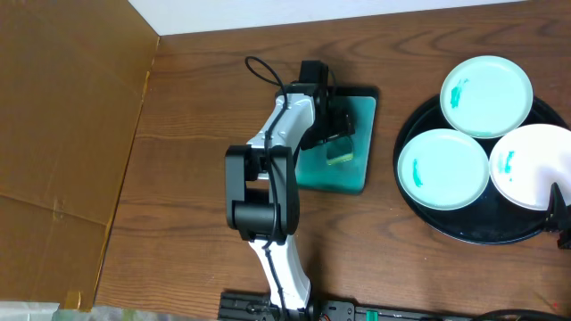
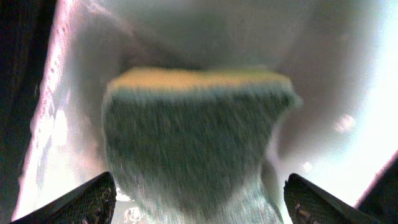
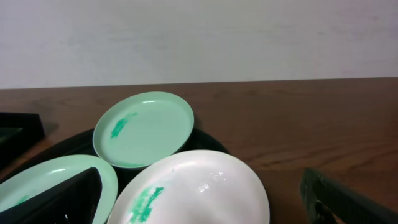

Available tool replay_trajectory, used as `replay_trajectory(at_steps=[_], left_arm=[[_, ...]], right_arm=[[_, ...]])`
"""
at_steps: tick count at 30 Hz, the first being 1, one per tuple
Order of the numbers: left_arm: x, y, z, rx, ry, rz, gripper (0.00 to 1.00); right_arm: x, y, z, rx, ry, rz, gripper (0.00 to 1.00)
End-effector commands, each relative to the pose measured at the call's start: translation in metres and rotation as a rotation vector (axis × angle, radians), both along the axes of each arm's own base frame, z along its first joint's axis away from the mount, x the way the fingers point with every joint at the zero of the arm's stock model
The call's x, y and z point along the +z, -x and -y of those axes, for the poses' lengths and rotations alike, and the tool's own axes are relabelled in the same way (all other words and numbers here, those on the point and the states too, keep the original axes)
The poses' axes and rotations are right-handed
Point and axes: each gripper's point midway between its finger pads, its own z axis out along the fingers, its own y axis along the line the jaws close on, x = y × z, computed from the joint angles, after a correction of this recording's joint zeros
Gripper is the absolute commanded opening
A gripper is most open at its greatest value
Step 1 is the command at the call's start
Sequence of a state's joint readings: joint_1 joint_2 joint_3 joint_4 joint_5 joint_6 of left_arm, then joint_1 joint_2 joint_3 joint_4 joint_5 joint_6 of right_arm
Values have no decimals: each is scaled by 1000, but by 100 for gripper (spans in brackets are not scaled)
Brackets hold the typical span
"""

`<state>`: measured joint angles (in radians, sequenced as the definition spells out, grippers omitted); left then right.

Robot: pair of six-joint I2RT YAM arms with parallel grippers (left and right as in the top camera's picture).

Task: Clean dirty plates on tray and stack at the side
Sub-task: 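Lower the left gripper and grasp the green sponge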

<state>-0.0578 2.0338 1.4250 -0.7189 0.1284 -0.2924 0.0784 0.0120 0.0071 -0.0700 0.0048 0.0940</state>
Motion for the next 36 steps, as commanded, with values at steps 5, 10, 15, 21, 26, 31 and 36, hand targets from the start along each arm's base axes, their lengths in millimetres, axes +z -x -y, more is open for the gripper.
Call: replay_trajectory(at_steps=[5,10,15,21,26,31,36], left_arm=[[20,19,11,-7,67,-44,87],[6,33,10,35,69,-91,87],[-8,28,6,37,46,-54,83],[-11,14,5,84,46,-8,36],[-11,14,4,100,48,-10,14],[-11,9,-2,104,12,15,87],[-9,0,-8,105,-21,54,88]], right_arm=[[0,0,0,0,14,1,99],[0,0,0,0,14,1,99],[0,0,0,0,14,1,99],[0,0,0,0,14,1,99],[0,0,0,0,14,1,99],[0,0,0,0,14,1,99],[0,0,0,0,14,1,99]])
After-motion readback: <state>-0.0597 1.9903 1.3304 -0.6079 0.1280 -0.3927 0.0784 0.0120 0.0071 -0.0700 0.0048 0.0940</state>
